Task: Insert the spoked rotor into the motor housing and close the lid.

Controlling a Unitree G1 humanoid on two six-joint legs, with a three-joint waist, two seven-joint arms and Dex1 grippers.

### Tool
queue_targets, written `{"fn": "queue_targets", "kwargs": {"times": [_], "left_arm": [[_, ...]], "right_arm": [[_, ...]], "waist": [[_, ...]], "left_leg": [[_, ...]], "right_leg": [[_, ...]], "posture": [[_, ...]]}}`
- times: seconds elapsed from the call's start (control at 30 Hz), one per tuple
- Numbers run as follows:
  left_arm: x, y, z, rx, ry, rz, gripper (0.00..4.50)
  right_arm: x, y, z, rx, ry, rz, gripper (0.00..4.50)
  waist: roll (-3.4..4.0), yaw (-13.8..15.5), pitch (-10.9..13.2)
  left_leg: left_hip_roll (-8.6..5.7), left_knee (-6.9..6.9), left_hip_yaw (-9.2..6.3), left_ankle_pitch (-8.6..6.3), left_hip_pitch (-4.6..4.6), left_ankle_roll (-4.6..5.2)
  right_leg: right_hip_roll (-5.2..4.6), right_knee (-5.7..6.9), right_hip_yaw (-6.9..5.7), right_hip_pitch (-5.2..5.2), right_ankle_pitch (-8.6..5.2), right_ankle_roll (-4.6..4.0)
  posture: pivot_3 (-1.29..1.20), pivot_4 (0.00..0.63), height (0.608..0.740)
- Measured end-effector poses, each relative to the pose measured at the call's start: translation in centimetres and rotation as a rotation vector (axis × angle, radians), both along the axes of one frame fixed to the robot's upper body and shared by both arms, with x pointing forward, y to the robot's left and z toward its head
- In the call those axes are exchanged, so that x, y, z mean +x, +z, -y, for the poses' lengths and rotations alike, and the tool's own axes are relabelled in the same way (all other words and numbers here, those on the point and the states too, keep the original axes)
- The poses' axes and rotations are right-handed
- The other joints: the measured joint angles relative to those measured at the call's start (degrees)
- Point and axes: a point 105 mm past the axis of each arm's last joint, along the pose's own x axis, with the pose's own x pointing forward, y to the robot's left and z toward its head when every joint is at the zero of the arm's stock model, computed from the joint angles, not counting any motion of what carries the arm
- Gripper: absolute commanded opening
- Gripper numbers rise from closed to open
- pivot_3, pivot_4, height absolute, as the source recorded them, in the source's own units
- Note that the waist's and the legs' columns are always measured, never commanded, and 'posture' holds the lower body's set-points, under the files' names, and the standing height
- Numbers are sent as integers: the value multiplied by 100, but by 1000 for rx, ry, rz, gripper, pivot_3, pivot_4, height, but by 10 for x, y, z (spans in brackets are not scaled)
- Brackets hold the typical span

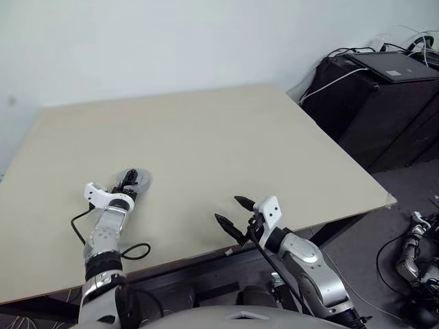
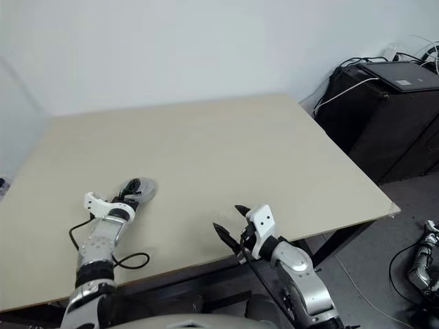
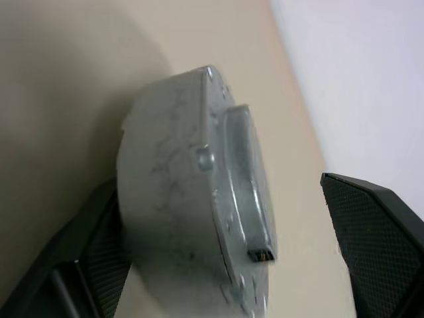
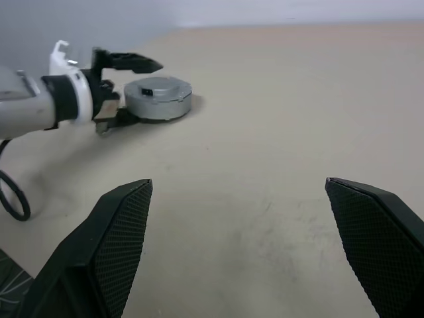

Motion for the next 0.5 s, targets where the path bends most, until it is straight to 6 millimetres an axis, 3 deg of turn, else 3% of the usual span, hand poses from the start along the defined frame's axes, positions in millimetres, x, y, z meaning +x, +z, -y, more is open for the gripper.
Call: {"fn": "queue_targets", "kwargs": {"times": [0.2,0.37,0.5], "left_arm": [[-35,-2,10,47,-121,-21,4466],[-66,-2,30,119,-292,-21,4466],[-88,-4,47,325,-461,10,4466]], "right_arm": [[1,-1,-1,-1,7,-4,4500],[1,-3,0,-6,9,-19,4500],[1,-3,-1,-3,12,-17,4500]], "waist": [[19,20,-12],[32,32,-6],[42,49,3]], "left_leg": [[1,-1,9,-5,13,7],[0,-2,12,-10,28,11],[2,-4,12,-11,27,10]], "right_leg": [[-5,-3,5,14,-21,17],[-11,-6,5,34,-49,-9],[-24,-7,5,34,-53,-12]], "posture": [[0,0,740],[0,0,740],[0,0,740]]}}
